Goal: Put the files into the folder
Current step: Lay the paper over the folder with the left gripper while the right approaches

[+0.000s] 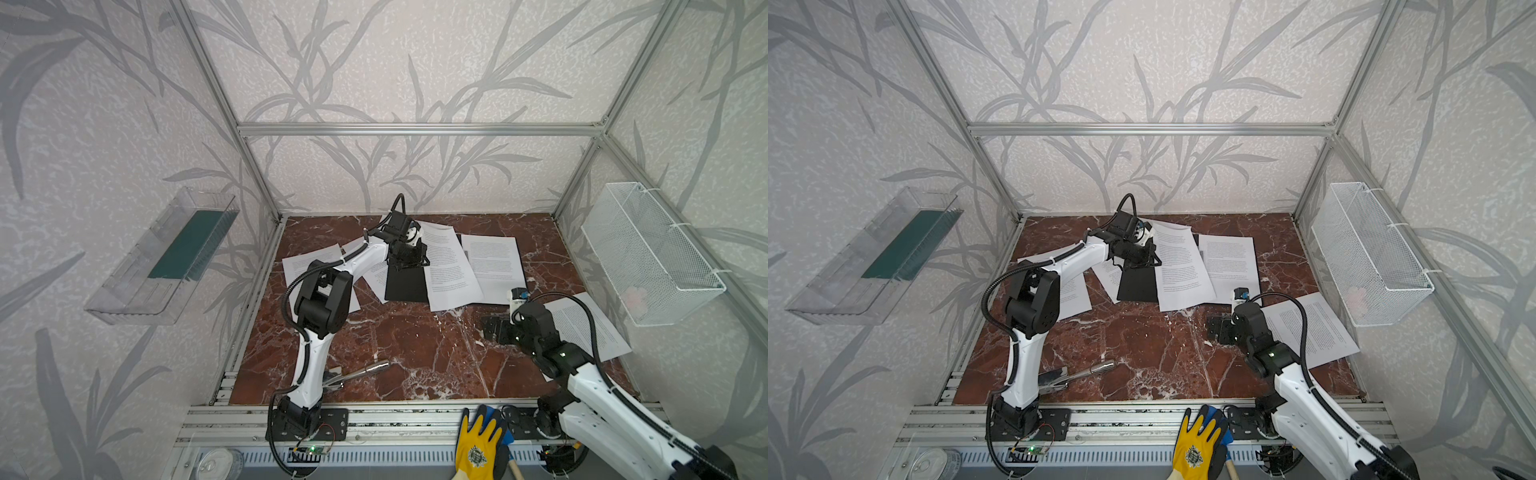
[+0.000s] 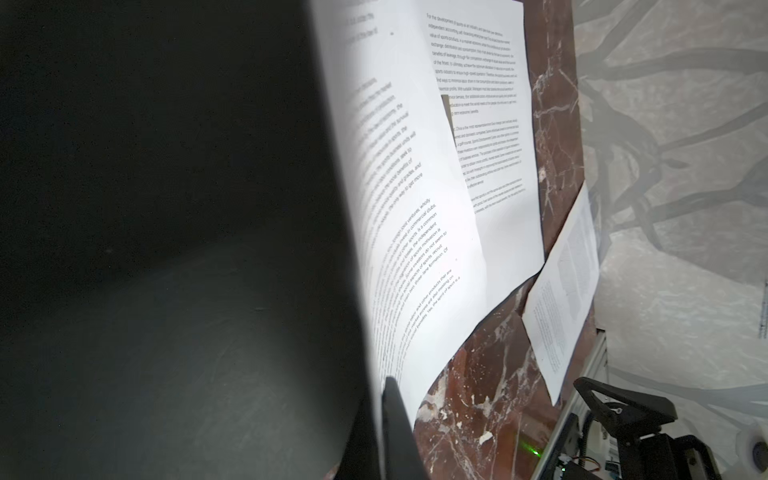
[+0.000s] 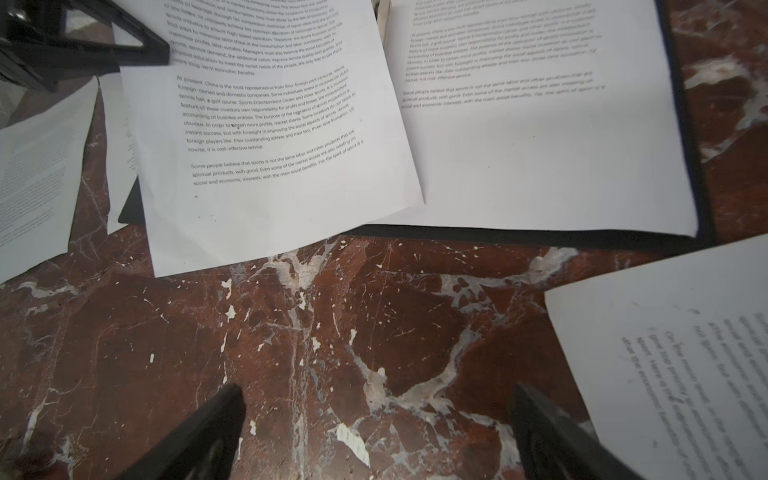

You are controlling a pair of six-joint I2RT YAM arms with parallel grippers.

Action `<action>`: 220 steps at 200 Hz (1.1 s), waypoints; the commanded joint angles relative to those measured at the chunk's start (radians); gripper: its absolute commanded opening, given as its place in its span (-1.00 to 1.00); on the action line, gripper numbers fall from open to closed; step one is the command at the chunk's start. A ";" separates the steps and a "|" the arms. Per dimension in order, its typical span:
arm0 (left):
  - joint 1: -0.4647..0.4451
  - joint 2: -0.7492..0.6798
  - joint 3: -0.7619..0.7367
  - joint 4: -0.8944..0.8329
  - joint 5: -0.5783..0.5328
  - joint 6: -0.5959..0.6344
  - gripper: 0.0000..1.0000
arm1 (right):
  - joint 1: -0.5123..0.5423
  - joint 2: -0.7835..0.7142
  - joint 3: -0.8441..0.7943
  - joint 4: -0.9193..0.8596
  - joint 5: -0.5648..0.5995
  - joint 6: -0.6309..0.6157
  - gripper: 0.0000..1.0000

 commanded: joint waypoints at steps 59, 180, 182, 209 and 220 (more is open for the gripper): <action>0.017 0.000 -0.081 0.036 -0.068 0.117 -1.00 | -0.071 0.286 0.247 0.095 -0.123 -0.052 0.98; 0.056 -0.076 -0.338 0.512 0.169 -0.030 -1.00 | -0.244 0.616 0.408 0.201 -0.351 -0.038 1.00; 0.057 -0.078 -0.346 0.526 0.170 -0.031 -1.00 | -0.244 0.616 0.407 0.203 -0.352 -0.040 1.00; 0.050 -0.121 -0.455 0.732 0.166 -0.062 -1.00 | -0.265 0.627 0.400 0.208 -0.367 -0.047 1.00; 0.046 -0.135 -0.500 0.826 0.162 -0.078 -1.00 | -0.272 0.635 0.397 0.213 -0.379 -0.046 1.00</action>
